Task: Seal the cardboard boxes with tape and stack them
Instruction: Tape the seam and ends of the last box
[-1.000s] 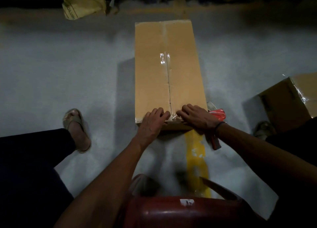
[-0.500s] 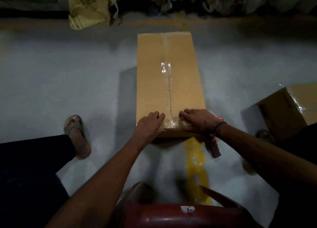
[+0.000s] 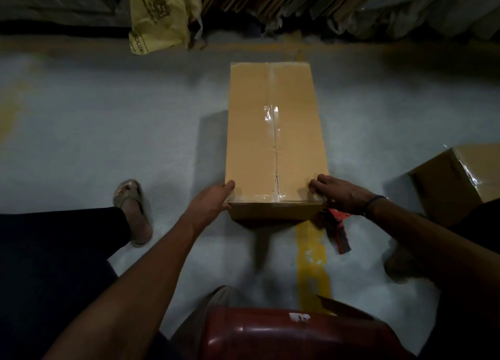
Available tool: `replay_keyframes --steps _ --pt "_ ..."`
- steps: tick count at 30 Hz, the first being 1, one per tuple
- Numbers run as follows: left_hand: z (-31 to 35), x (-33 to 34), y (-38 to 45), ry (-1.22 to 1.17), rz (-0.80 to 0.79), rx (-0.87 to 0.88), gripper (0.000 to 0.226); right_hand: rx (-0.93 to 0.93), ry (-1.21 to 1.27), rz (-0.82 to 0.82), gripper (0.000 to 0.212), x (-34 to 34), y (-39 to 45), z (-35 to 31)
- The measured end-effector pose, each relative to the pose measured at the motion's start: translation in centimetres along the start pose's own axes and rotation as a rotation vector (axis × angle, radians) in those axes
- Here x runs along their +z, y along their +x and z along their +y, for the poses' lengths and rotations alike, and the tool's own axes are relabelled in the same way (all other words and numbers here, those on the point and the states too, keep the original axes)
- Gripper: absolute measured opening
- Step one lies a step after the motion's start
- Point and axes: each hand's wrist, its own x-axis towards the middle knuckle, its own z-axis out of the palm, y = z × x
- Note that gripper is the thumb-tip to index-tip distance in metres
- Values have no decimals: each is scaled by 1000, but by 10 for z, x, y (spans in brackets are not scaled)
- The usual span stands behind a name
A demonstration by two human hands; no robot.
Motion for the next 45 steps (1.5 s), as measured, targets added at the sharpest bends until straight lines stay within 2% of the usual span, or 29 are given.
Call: replay_keyframes --steps 3,8,11,14,16,18,21,27,31,35,38,40,42,45 --pt "4 2 -2 -97 55 -57 48 46 32 9 44 -1 4 -5" --pt "11 13 -3 -321 237 -240 47 154 105 71 43 4 7 -11" --pt "18 10 -5 -390 193 -319 58 190 134 65 49 4 6 -12" --pt "17 3 -9 -294 47 -280 73 141 108 25 53 -2 4 -15" --pt "13 2 -12 -154 52 -230 61 100 51 20 51 -3 1 -16" --pt "14 1 -16 -58 123 -178 41 68 2 24 51 -3 0 -18" --pt "21 1 -14 -3 179 -181 35 71 -24 39 53 0 3 -19" --pt "32 10 -6 42 195 -228 76 191 -22 48 52 4 9 -20" --pt "41 12 -3 123 150 -262 78 240 -2 55 42 7 13 -18" --pt "42 15 0 157 113 -280 78 259 46 66 41 9 12 -18" --pt "47 12 1 80 93 -325 80 283 111 57 41 5 11 -20" --pt "60 10 1 -67 81 -405 104 314 170 102 51 5 13 -29" --pt "77 13 5 -93 71 -483 124 374 176 199 74 9 16 -44" --pt "94 24 14 -39 63 -423 130 476 175 318 106 20 20 -62"
